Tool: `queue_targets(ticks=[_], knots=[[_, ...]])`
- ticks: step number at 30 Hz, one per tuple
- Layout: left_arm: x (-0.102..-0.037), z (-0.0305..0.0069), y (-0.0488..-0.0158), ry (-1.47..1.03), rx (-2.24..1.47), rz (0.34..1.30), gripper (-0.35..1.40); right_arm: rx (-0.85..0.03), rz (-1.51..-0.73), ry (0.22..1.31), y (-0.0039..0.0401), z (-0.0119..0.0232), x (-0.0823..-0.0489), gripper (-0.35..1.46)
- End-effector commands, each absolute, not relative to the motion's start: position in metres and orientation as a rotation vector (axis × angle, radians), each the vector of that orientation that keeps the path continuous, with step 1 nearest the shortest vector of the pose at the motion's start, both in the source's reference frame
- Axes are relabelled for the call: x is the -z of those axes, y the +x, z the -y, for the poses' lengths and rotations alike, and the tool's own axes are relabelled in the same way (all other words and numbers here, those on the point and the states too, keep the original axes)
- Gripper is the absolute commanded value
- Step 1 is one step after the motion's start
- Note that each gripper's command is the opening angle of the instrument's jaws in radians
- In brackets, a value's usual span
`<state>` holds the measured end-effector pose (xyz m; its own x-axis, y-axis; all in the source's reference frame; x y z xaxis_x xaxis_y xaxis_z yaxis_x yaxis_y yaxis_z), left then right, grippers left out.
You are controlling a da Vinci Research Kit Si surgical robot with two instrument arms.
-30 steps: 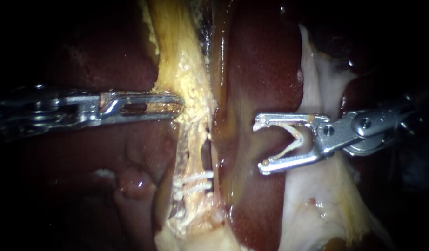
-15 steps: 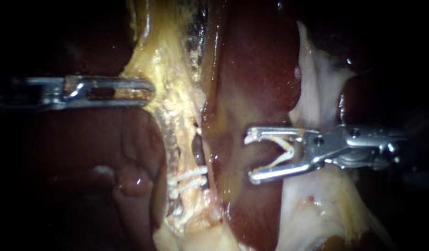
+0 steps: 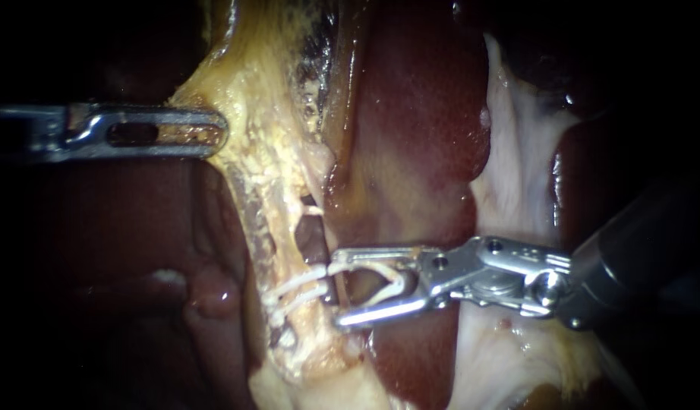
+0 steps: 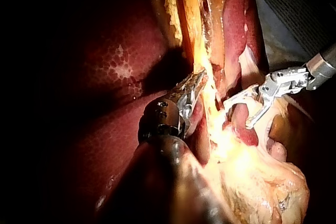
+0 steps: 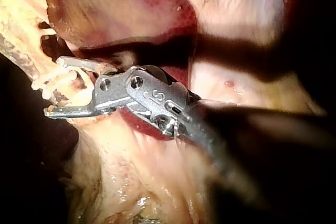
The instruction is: Clipping third clip left tube
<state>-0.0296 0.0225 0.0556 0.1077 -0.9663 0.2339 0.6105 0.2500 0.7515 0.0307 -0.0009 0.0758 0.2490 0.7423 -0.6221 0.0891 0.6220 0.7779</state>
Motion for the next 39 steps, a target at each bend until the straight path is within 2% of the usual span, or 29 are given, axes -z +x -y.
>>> queue_targets(ticks=[1,13,29,39], knots=[[-0.0556,-0.0225,-0.0296,0.547,1.249,0.806,-0.35,-0.521,-1.262,0.816,0.0308,0.0008,-0.0761,0.58],[-0.0554,-0.0224,-0.0297,0.545,1.250,0.806,-0.35,-0.524,-1.260,0.819,0.0333,-0.0005,-0.0789,0.56],[-0.0555,-0.0223,-0.0295,0.543,1.244,0.807,-0.35,-0.555,-1.323,0.982,0.0359,-0.0016,-0.0787,0.57],[-0.0558,-0.0226,-0.0290,0.544,1.242,0.808,-0.35,-0.562,-1.336,0.988,0.0348,-0.0024,-0.0778,0.57]])
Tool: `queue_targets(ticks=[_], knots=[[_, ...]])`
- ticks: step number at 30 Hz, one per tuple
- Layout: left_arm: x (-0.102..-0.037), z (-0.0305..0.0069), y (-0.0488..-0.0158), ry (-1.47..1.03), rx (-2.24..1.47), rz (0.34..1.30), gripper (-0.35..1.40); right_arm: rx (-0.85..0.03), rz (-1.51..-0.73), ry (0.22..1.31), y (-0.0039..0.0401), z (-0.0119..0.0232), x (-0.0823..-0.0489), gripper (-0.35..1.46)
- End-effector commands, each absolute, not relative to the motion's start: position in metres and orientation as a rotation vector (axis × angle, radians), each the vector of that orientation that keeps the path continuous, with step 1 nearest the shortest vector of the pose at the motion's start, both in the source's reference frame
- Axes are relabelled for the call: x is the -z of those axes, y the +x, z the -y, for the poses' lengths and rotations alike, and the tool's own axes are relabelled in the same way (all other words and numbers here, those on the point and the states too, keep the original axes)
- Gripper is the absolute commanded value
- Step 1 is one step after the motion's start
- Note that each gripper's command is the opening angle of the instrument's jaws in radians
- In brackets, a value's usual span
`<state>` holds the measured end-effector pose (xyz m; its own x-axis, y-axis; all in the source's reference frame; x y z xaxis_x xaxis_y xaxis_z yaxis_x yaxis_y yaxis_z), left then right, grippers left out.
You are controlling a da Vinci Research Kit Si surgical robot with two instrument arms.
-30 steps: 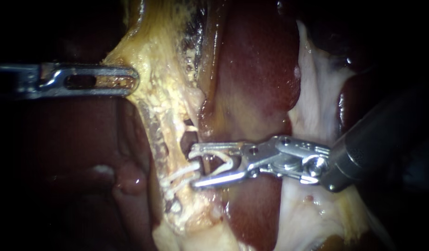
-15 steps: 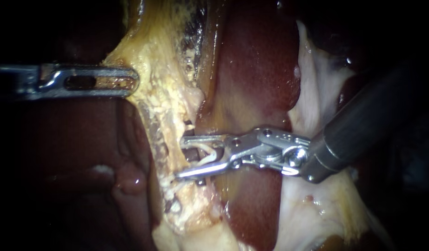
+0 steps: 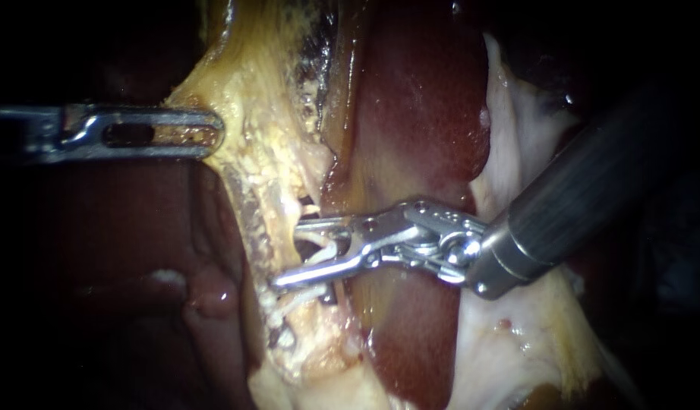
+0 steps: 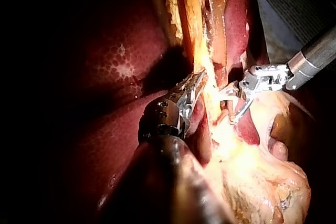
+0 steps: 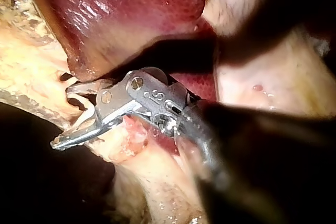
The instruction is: Clipping third clip left tube
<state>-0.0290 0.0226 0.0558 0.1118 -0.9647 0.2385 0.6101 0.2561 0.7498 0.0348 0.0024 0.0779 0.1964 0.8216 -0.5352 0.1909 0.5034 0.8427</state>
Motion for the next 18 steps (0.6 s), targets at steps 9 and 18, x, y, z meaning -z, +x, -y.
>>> queue_targets(ticks=[9,18], knots=[[-0.0563,-0.0228,-0.0287,0.544,1.242,0.808,-0.35,-0.583,-1.336,1.091,0.0351,-0.0018,-0.0768,0.58],[-0.0564,-0.0228,-0.0289,0.542,1.243,0.808,-0.35,-0.572,-1.325,1.176,0.0369,-0.0001,-0.0772,0.57]])
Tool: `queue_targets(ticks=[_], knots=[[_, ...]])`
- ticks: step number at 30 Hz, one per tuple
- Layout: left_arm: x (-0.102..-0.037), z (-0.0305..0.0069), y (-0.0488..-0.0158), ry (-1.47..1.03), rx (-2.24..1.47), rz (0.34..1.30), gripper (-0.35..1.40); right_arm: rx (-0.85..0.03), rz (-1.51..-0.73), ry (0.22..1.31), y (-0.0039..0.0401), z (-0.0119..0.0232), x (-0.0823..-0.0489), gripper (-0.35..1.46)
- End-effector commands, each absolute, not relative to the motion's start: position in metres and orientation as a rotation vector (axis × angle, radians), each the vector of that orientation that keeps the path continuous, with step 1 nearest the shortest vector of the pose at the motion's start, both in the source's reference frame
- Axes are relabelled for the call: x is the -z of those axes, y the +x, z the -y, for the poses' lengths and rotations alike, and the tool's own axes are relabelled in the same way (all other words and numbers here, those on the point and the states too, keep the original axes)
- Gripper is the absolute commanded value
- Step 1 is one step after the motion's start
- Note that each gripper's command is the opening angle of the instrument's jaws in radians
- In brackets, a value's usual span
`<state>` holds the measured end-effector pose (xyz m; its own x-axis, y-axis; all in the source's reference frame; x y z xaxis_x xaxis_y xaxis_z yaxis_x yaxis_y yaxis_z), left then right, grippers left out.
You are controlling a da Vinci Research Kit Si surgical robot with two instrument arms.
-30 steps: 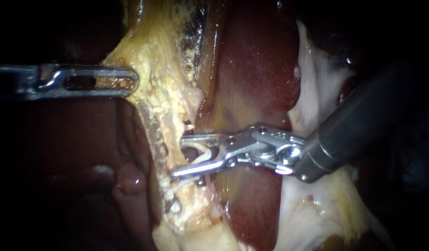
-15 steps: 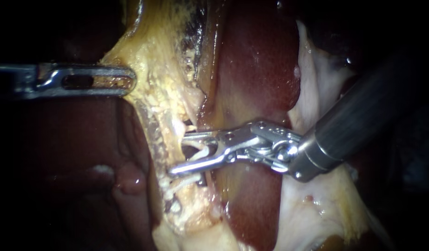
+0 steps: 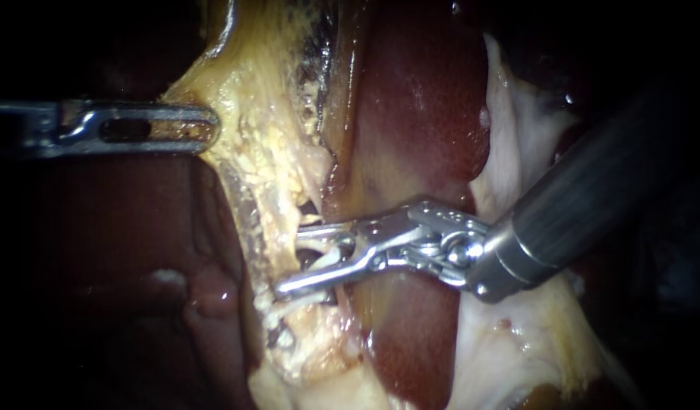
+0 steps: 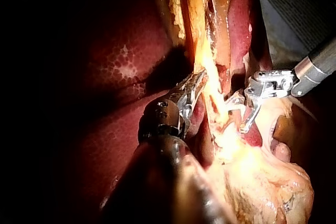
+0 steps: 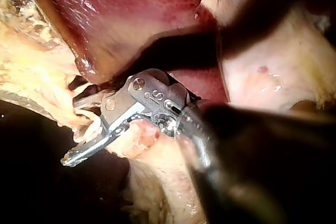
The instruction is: Clipping third clip left tube
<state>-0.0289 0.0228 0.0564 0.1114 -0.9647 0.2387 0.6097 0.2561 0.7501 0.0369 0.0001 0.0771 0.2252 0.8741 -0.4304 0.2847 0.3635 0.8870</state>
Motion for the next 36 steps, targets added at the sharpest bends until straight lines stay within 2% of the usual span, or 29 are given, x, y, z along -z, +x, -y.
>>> queue_targets(ticks=[1,8,16,20,31,36], knots=[[-0.0564,-0.0228,-0.0289,0.542,1.243,0.808,-0.35,-0.576,-1.322,1.180,0.0370,0.0000,-0.0772,0.57],[-0.0567,-0.0229,-0.0288,0.542,1.242,0.808,-0.35,-0.601,-1.331,1.254,0.0369,0.0000,-0.0763,0.58],[-0.0582,-0.0236,-0.0278,0.532,1.246,0.807,-0.35,-0.590,-1.365,1.363,0.0366,-0.0005,-0.0742,0.57],[-0.0586,-0.0237,-0.0277,0.530,1.247,0.804,-0.35,-0.596,-1.369,1.368,0.0365,-0.0012,-0.0734,0.55],[-0.0585,-0.0233,-0.0287,0.519,1.255,0.803,-0.35,-0.621,-1.344,1.404,0.0405,-0.0019,-0.0747,0.55],[-0.0582,-0.0231,-0.0290,0.523,1.256,0.803,-0.35,-0.675,-1.314,1.421,0.0411,-0.0024,-0.0751,0.51]])
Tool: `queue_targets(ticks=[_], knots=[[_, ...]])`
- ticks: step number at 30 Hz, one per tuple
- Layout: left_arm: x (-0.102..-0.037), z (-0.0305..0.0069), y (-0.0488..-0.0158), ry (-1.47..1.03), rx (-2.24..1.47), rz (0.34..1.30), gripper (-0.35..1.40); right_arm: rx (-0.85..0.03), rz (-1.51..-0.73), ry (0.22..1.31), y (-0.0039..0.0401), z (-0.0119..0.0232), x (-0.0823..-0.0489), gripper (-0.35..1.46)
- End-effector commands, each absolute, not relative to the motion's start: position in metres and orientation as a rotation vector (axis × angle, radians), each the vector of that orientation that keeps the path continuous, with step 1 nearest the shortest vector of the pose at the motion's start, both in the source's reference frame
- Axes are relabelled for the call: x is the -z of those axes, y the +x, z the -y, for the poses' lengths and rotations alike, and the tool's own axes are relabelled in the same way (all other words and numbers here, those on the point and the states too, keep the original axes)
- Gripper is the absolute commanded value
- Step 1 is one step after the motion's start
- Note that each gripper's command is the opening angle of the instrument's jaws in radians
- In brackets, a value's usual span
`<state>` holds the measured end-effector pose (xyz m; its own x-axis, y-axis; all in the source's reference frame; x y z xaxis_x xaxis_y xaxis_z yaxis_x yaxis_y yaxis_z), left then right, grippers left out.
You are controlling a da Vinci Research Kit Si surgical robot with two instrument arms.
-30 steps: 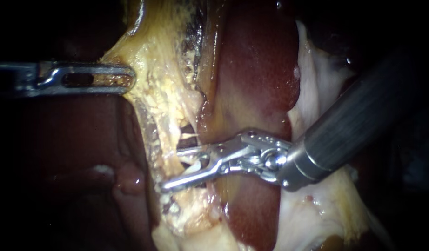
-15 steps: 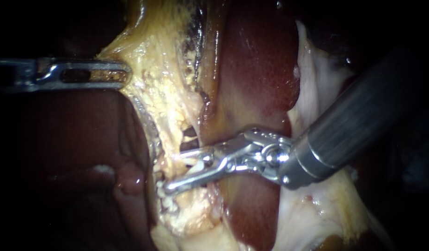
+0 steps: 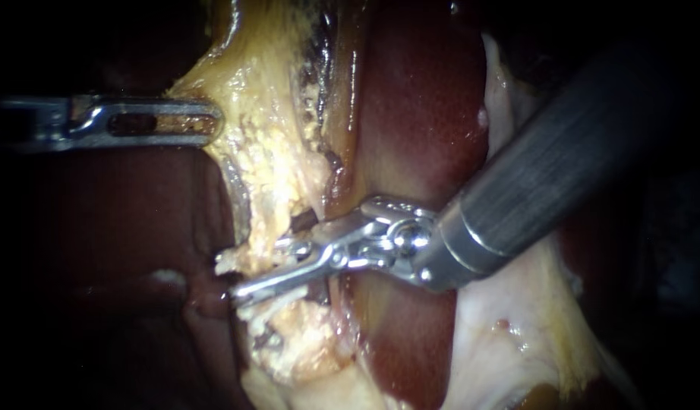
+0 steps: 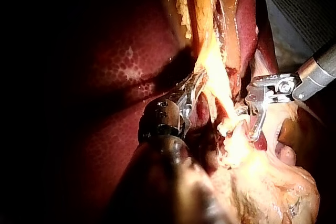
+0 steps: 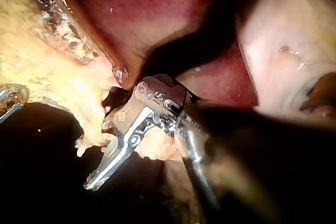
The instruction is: Clipping third clip left tube
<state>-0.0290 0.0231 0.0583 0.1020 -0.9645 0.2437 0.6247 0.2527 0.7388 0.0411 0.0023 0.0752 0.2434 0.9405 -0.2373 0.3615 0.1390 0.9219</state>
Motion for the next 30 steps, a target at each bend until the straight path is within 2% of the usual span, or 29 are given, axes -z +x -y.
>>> queue_targets(ticks=[1,14,23,24,25,27,28,30], knots=[[-0.0581,-0.0231,-0.0290,0.522,1.256,0.803,-0.35,-0.681,-1.316,1.418,0.0412,-0.0026,-0.0752,0.51],[-0.0578,-0.0229,-0.0294,0.529,1.255,0.803,-0.35,-0.818,-1.309,1.379,0.0408,-0.0061,-0.0756,0.51],[-0.0576,-0.0228,-0.0294,0.528,1.256,0.803,-0.35,-0.850,-1.311,1.359,0.0402,-0.0075,-0.0763,0.41],[-0.0576,-0.0228,-0.0294,0.528,1.256,0.803,-0.35,-0.851,-1.310,1.358,0.0401,-0.0075,-0.0764,0.38],[-0.0576,-0.0228,-0.0294,0.528,1.256,0.803,-0.35,-0.852,-1.310,1.357,0.0400,-0.0076,-0.0765,0.26],[-0.0576,-0.0228,-0.0294,0.528,1.256,0.803,-0.35,-0.859,-1.311,1.351,0.0397,-0.0075,-0.0766,-0.24],[-0.0576,-0.0228,-0.0294,0.529,1.256,0.803,-0.35,-0.861,-1.312,1.349,0.0396,-0.0075,-0.0766,-0.35],[-0.0576,-0.0228,-0.0294,0.529,1.255,0.803,-0.35,-0.870,-1.290,1.324,0.0395,-0.0074,-0.0766,-0.35]])
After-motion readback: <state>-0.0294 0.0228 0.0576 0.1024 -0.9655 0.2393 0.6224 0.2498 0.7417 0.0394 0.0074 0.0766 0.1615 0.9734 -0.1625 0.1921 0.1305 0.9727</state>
